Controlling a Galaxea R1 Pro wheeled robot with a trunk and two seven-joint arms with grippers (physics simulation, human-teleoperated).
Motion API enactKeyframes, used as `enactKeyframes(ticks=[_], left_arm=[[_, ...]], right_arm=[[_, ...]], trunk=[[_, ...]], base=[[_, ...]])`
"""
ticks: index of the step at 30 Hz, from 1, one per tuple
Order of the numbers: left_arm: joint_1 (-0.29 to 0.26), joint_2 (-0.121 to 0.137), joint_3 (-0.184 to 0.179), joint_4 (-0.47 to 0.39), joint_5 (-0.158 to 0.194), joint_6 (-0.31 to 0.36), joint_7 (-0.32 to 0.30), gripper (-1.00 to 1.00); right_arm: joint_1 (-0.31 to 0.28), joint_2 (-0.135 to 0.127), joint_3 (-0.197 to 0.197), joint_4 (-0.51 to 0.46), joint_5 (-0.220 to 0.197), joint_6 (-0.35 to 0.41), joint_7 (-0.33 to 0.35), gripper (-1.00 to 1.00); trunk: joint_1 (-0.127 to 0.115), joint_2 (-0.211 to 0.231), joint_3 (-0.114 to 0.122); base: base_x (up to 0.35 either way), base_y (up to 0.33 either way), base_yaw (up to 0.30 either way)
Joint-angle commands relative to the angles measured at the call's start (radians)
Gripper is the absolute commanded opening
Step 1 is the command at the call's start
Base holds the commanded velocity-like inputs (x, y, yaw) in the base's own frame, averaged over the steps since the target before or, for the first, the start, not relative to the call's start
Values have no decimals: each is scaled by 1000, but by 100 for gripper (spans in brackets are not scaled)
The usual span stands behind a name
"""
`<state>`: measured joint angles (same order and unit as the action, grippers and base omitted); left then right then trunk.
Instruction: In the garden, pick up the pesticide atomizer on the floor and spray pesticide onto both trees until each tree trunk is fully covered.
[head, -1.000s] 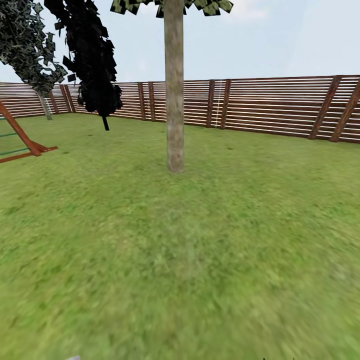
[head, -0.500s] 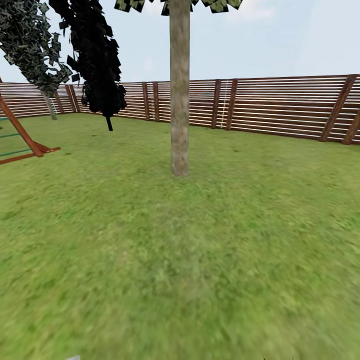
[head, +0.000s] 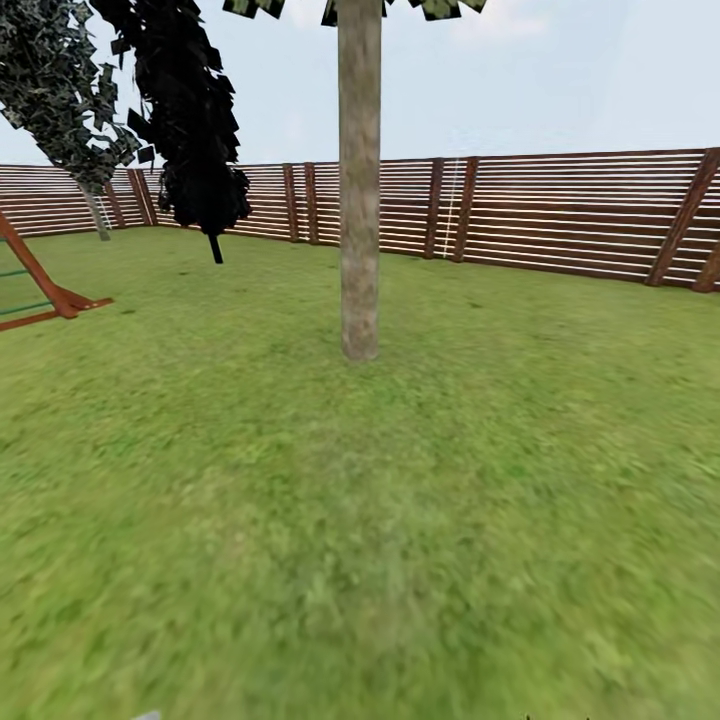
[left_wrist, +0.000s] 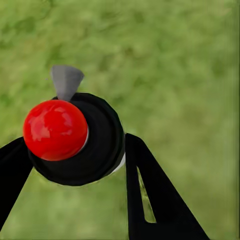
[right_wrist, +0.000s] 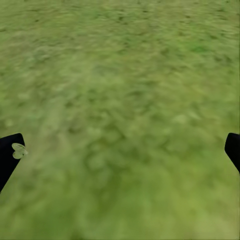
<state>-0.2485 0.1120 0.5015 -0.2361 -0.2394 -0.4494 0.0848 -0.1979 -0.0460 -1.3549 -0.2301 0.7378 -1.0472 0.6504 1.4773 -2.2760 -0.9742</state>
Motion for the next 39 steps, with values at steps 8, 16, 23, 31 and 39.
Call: enactKeyframes(ticks=[8, 16, 23, 31, 39], left_arm=[[0, 0, 0, 0, 0, 0, 0, -100], [0, 0, 0, 0, 0, 0, 0, -100], [0, 0, 0, 0, 0, 0, 0, -100], [0, 0, 0, 0, -1, 0, 0, -100], [0, 0, 0, 0, -1, 0, 0, -100]], right_arm=[[0, 0, 0, 0, 0, 0, 0, 100], [0, 0, 0, 0, 0, 0, 0, 100], [0, 0, 0, 0, 0, 0, 0, 100], [0, 0, 0, 0, 0, 0, 0, 100], [0, 0, 0, 0, 0, 0, 0, 100]], trunk=[[0, 0, 0], [0, 0, 0], [0, 0, 0], [0, 0, 0], [0, 0, 0]], base=[[338, 0, 0], [338, 0, 0], [338, 0, 0], [337, 0, 0], [338, 0, 0]])
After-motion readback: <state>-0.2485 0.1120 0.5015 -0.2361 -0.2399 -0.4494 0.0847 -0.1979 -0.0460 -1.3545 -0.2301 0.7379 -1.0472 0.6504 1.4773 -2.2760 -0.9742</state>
